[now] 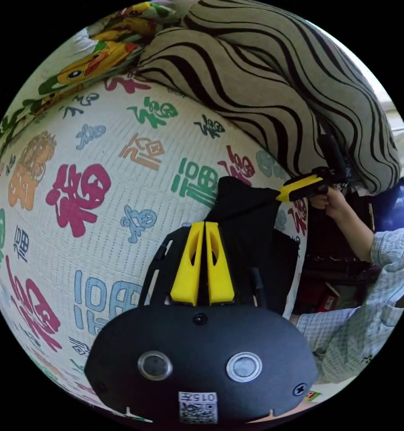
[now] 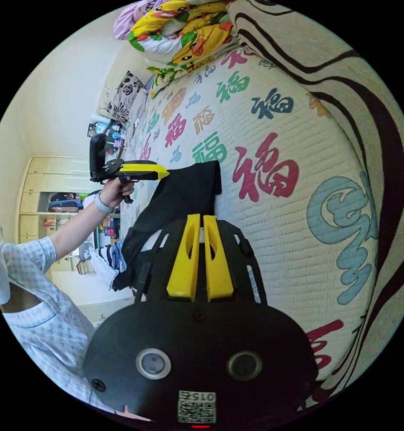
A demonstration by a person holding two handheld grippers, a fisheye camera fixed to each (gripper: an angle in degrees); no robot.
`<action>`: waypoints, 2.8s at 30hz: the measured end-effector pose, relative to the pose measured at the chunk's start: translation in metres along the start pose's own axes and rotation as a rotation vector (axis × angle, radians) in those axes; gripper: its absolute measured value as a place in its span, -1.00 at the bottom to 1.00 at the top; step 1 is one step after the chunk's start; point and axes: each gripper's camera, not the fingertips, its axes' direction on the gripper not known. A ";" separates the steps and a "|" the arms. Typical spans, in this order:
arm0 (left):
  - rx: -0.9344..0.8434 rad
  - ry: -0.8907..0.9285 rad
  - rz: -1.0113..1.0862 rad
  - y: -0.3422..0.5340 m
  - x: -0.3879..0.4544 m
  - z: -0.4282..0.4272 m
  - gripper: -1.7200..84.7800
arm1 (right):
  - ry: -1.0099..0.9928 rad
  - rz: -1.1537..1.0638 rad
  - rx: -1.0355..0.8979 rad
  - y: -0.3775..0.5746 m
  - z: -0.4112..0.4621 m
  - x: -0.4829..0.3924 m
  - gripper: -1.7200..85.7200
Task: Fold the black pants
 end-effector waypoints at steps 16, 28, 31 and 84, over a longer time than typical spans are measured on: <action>0.017 -0.169 -0.249 0.147 0.011 -0.088 -0.83 | 0.382 -0.224 -0.077 -0.017 0.104 -0.056 -0.75; -0.150 -0.283 -0.468 0.298 0.012 -0.101 -0.97 | 0.446 -0.202 -0.286 -0.131 0.199 -0.091 -0.98; 0.019 -0.383 -0.551 0.313 0.014 -0.141 -0.98 | 0.393 -0.218 -0.223 -0.170 0.188 -0.106 -0.98; 0.222 -0.310 -0.602 0.394 0.181 -0.297 -0.92 | 0.510 -0.262 -0.271 -0.258 0.226 0.005 -0.77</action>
